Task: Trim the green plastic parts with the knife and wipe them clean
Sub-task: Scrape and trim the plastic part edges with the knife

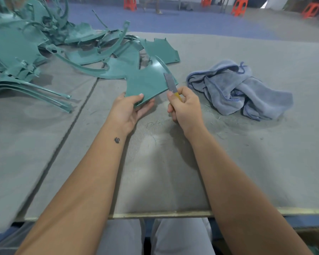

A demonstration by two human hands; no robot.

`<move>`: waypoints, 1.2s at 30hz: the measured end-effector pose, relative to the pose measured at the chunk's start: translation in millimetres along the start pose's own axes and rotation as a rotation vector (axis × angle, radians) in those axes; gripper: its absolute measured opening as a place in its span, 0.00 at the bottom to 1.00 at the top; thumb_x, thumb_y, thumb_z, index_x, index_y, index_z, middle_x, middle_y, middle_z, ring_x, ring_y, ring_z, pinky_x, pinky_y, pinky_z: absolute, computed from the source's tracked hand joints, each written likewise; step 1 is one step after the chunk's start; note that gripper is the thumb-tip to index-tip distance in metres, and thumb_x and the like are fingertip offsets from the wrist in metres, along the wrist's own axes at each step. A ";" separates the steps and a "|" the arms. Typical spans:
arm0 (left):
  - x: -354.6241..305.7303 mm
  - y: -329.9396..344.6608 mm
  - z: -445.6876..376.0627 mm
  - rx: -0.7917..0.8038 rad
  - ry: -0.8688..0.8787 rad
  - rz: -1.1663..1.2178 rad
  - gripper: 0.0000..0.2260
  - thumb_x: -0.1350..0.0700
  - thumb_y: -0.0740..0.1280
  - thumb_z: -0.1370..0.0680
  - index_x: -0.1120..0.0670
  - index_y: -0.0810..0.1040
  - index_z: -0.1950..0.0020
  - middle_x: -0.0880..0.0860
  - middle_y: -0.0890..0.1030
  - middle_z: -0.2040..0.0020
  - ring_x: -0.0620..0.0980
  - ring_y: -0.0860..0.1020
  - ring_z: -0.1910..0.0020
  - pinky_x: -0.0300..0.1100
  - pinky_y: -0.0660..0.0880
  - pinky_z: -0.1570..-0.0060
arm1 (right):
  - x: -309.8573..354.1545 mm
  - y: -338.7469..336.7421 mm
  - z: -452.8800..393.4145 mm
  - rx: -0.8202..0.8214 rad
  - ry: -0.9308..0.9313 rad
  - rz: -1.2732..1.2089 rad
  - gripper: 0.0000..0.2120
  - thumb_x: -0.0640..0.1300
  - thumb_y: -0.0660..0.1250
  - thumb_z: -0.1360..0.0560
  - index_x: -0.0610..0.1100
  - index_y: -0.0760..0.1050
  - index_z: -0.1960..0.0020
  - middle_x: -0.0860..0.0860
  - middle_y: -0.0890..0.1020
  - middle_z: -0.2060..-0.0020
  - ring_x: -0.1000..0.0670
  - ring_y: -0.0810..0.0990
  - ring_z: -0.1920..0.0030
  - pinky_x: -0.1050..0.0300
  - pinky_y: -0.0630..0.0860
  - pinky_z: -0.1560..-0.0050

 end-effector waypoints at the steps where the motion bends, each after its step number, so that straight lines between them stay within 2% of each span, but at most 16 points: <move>1: -0.3 -1.0 -0.1 -0.005 -0.006 0.023 0.07 0.70 0.59 0.20 0.63 0.75 0.46 0.61 0.82 0.51 0.55 0.84 0.62 0.42 0.81 0.62 | -1.6 1.1 -0.6 0.018 0.013 0.020 0.10 0.46 0.63 0.21 0.47 0.70 0.61 0.51 0.73 0.75 0.55 0.65 0.78 0.63 0.63 0.76; 4: 0.3 -0.9 0.3 0.000 -0.028 0.038 0.08 0.67 0.57 0.18 0.62 0.74 0.43 0.62 0.81 0.48 0.55 0.84 0.57 0.42 0.81 0.62 | -1.2 9.9 0.4 0.101 -0.007 0.162 0.12 0.47 0.62 0.21 0.43 0.74 0.61 0.52 0.72 0.76 0.54 0.67 0.76 0.59 0.65 0.72; 7: 0.7 0.2 1.5 -0.003 -0.034 -0.004 0.08 0.65 0.58 0.18 0.59 0.75 0.44 0.57 0.81 0.54 0.51 0.79 0.60 0.37 0.79 0.67 | 3.4 20.4 5.2 0.162 -0.078 0.270 0.15 0.49 0.61 0.21 0.41 0.79 0.59 0.53 0.72 0.74 0.53 0.69 0.72 0.55 0.67 0.66; 11: 4.0 4.7 3.5 0.038 -0.067 0.052 0.09 0.64 0.57 0.18 0.58 0.76 0.48 0.56 0.81 0.56 0.49 0.79 0.60 0.34 0.79 0.65 | 5.1 25.8 6.8 0.204 -0.003 0.150 0.18 0.50 0.55 0.17 0.46 0.81 0.55 0.50 0.70 0.68 0.56 0.67 0.68 0.58 0.65 0.61; 13: 4.9 5.7 3.9 0.045 -0.086 0.106 0.08 0.66 0.57 0.18 0.60 0.75 0.47 0.57 0.80 0.54 0.50 0.79 0.58 0.35 0.80 0.64 | 5.3 25.1 5.8 0.185 0.032 0.114 0.17 0.49 0.54 0.17 0.48 0.79 0.53 0.56 0.71 0.66 0.57 0.68 0.65 0.60 0.66 0.58; 15: 5.0 6.3 4.1 0.045 -0.093 0.133 0.07 0.67 0.58 0.19 0.60 0.75 0.47 0.58 0.80 0.54 0.50 0.79 0.57 0.35 0.80 0.63 | 3.1 24.1 4.8 0.167 0.083 0.074 0.16 0.49 0.53 0.17 0.49 0.77 0.53 0.56 0.70 0.63 0.55 0.68 0.63 0.59 0.68 0.56; 17: 4.8 6.5 4.2 0.043 -0.089 0.130 0.07 0.68 0.58 0.19 0.60 0.75 0.48 0.58 0.80 0.54 0.50 0.79 0.57 0.35 0.81 0.62 | 0.6 24.3 4.5 0.179 0.129 0.032 0.15 0.50 0.53 0.17 0.48 0.75 0.54 0.53 0.68 0.62 0.54 0.66 0.64 0.57 0.67 0.57; 21: 4.3 6.8 4.8 0.045 -0.082 0.144 0.07 0.68 0.59 0.19 0.61 0.76 0.49 0.58 0.80 0.53 0.50 0.80 0.56 0.36 0.81 0.61 | 1.5 26.1 6.0 0.220 0.109 -0.012 0.07 0.45 0.61 0.20 0.45 0.70 0.57 0.52 0.68 0.68 0.54 0.66 0.68 0.60 0.65 0.65; 24: 3.3 7.0 5.3 0.046 -0.069 0.156 0.08 0.68 0.58 0.19 0.61 0.76 0.50 0.59 0.80 0.55 0.51 0.81 0.57 0.37 0.81 0.63 | 2.3 32.3 9.5 0.324 0.076 -0.016 0.07 0.41 0.63 0.20 0.44 0.70 0.57 0.49 0.74 0.71 0.53 0.68 0.74 0.61 0.64 0.73; 26: 3.0 7.9 6.0 0.050 -0.067 0.169 0.08 0.69 0.59 0.20 0.62 0.77 0.50 0.60 0.81 0.55 0.52 0.83 0.59 0.39 0.81 0.64 | 0.8 37.3 12.3 0.378 0.082 0.025 0.09 0.41 0.62 0.20 0.44 0.72 0.59 0.49 0.74 0.74 0.55 0.66 0.78 0.63 0.63 0.76; 30: 6.4 7.3 8.3 0.010 -0.120 0.262 0.06 0.68 0.60 0.20 0.64 0.77 0.50 0.62 0.84 0.57 0.56 0.84 0.63 0.42 0.81 0.68 | 0.8 42.4 14.0 0.399 0.054 0.067 0.14 0.41 0.61 0.19 0.40 0.75 0.63 0.53 0.68 0.80 0.58 0.64 0.79 0.69 0.61 0.77; 34: 8.1 6.4 8.6 -0.010 -0.137 0.301 0.06 0.66 0.59 0.18 0.65 0.75 0.45 0.64 0.83 0.54 0.58 0.84 0.65 0.42 0.80 0.71 | -2.8 42.6 12.0 0.405 0.076 0.075 0.16 0.42 0.60 0.19 0.39 0.74 0.64 0.54 0.67 0.81 0.58 0.63 0.79 0.69 0.61 0.77; 36: 8.2 8.2 9.2 0.016 -0.150 0.311 0.07 0.63 0.60 0.18 0.66 0.75 0.46 0.63 0.84 0.57 0.58 0.84 0.64 0.42 0.80 0.70 | -4.5 43.4 11.2 0.408 0.078 0.085 0.16 0.42 0.61 0.19 0.39 0.74 0.65 0.54 0.67 0.81 0.57 0.63 0.79 0.68 0.61 0.77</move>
Point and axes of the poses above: each hand's wrist, its own z-axis away from the middle knuckle, its own y-axis out of the palm, x = y × z, the point moved 7 cm from there along -z, towards the middle knuckle
